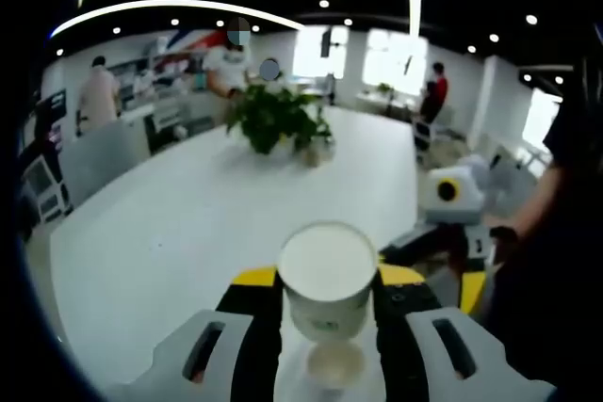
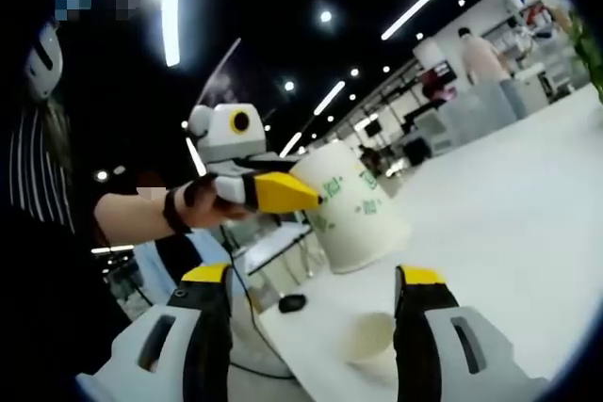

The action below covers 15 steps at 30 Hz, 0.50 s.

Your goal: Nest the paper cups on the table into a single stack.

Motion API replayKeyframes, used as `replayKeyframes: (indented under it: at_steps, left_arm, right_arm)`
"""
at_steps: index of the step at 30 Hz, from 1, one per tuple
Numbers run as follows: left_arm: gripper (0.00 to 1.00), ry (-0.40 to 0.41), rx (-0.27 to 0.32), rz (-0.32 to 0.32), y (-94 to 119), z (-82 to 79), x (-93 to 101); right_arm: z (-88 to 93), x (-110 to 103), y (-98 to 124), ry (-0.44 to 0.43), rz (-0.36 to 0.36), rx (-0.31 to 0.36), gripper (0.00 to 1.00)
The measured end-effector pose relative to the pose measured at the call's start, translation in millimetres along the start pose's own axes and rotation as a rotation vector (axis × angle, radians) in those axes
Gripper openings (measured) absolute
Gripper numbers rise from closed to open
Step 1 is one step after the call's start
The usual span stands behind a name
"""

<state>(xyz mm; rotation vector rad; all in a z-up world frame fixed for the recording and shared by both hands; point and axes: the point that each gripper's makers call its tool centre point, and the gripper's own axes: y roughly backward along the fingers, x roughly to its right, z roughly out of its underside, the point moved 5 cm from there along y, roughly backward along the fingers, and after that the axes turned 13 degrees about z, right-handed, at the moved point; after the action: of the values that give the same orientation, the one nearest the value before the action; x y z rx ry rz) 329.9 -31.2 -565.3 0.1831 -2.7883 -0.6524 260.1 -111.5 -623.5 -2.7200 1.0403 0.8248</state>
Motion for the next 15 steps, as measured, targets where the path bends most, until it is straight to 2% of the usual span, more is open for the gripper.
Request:
replayKeyframes:
  at_steps: [2,8,15]
  left_arm:
    - [0.37,0.002,0.002,0.0,1.0,1.0,1.3]
    - [0.37,0.011,0.016,-0.003,6.6,3.1,3.2]
    - [0.37,-0.001,0.034,-0.007,11.4,4.0,6.7]
  right_arm:
    - [-0.8,-2.6,-1.9,0.0,-0.018,0.005,0.59]
    - [-1.3,-5.1,-3.7,-0.02,-0.029,0.01,0.59]
    - [-9.8,-1.0,2.3,-0.092,-0.035,0.062,0.57]
